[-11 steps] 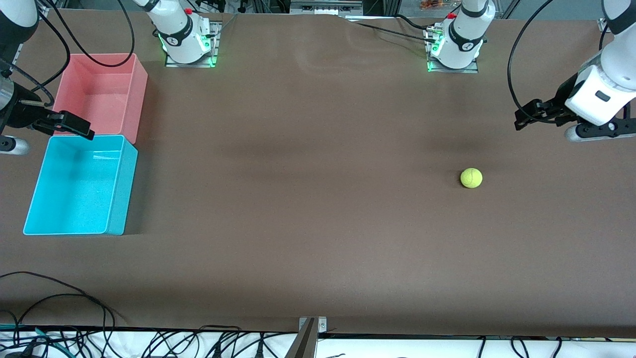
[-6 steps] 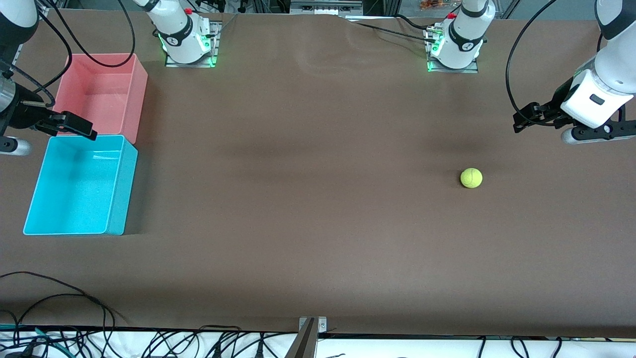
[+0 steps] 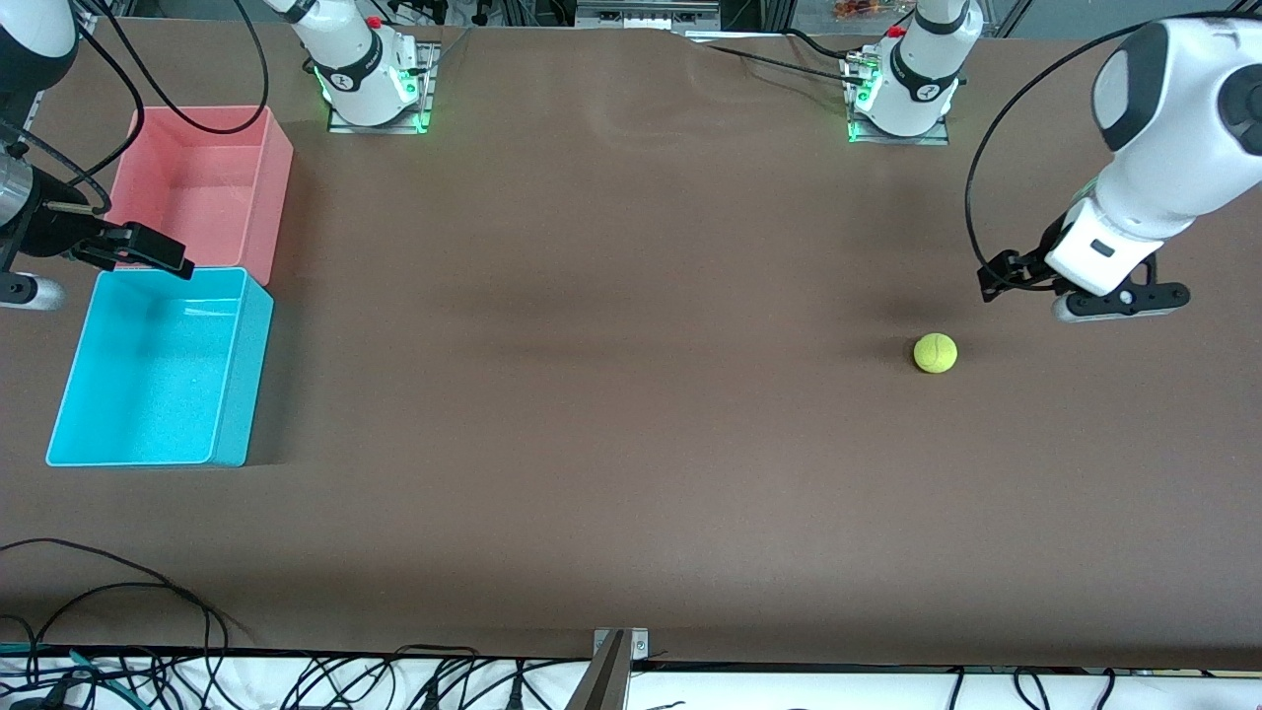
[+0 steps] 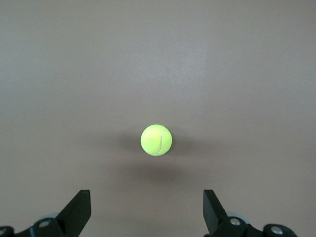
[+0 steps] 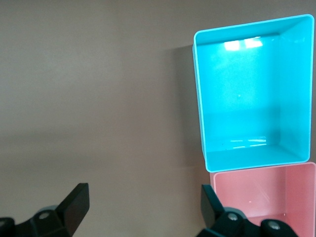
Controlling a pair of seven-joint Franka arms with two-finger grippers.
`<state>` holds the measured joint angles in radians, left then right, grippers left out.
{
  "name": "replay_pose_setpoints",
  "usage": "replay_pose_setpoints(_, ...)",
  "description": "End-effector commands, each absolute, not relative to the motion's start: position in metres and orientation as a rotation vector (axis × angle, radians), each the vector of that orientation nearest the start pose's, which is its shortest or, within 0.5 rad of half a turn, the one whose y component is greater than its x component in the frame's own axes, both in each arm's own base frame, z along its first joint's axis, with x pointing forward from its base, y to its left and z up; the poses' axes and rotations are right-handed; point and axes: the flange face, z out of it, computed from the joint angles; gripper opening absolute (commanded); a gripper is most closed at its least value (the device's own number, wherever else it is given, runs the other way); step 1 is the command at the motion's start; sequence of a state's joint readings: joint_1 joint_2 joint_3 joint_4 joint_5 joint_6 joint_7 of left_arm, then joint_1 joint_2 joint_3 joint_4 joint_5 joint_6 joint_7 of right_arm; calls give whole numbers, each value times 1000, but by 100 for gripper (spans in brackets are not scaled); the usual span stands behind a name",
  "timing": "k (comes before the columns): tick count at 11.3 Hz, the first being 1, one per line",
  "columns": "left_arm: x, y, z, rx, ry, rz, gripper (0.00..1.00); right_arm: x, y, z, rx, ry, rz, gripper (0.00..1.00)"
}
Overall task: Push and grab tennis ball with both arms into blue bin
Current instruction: 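Move the left gripper down beside the tennis ball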
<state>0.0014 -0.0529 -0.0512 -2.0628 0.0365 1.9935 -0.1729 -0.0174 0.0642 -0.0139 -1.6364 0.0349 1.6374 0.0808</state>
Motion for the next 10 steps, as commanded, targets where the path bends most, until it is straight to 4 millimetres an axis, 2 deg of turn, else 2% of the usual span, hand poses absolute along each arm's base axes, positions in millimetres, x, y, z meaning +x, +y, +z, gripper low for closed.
replay_pose_setpoints(1,520,-21,427,-3096,-150,-47,100,577,-13,567,-3084,161,99,100)
replay_pose_setpoints(6,505,-16,377,-3103,-157,-108,100,577,-9,566,-3083,154,101,100)
replay_pose_setpoints(10,496,-15,348,-3105,-154,-91,100,579,-9,563,-3069,156,108,100)
